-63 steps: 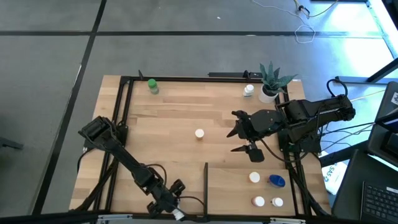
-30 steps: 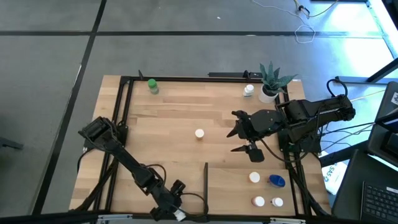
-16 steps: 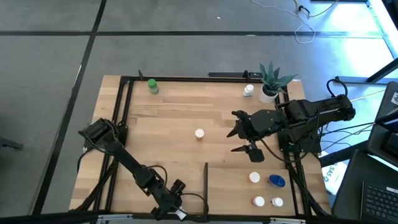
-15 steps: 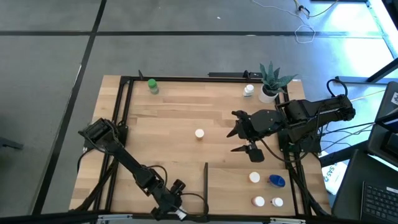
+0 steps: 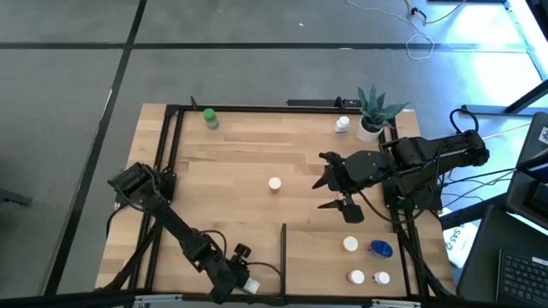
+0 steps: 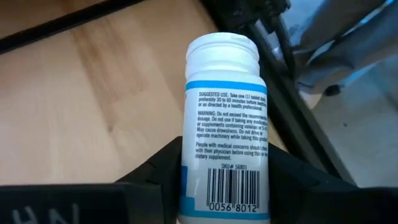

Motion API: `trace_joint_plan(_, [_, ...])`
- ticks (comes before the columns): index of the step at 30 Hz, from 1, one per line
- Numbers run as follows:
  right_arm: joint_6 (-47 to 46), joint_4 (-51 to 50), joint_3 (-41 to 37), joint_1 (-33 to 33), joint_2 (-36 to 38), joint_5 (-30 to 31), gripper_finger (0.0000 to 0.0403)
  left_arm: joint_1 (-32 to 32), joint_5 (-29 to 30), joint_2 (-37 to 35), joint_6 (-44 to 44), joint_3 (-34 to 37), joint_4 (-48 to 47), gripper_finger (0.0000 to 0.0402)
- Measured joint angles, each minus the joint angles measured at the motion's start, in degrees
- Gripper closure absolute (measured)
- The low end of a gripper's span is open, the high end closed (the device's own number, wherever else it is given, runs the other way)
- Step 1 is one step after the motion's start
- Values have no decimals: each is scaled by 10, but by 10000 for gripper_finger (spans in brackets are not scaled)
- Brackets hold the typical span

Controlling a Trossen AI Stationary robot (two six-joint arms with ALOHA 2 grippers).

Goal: Pick and place medicine bottles onto shelf by color
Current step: Put the bottom white pill bottle onto the shelf

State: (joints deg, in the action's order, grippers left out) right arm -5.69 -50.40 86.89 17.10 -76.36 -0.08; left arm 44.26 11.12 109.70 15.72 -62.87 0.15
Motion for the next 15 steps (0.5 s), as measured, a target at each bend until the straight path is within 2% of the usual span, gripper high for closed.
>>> trace_joint_plan(10, [0,0,0,0,0,0,135,8,53,-72,104,0,-95,246])
trace_joint_plan(15, [0,0,0,0,0,0,135,8,135,-136,171,0,-167,246])
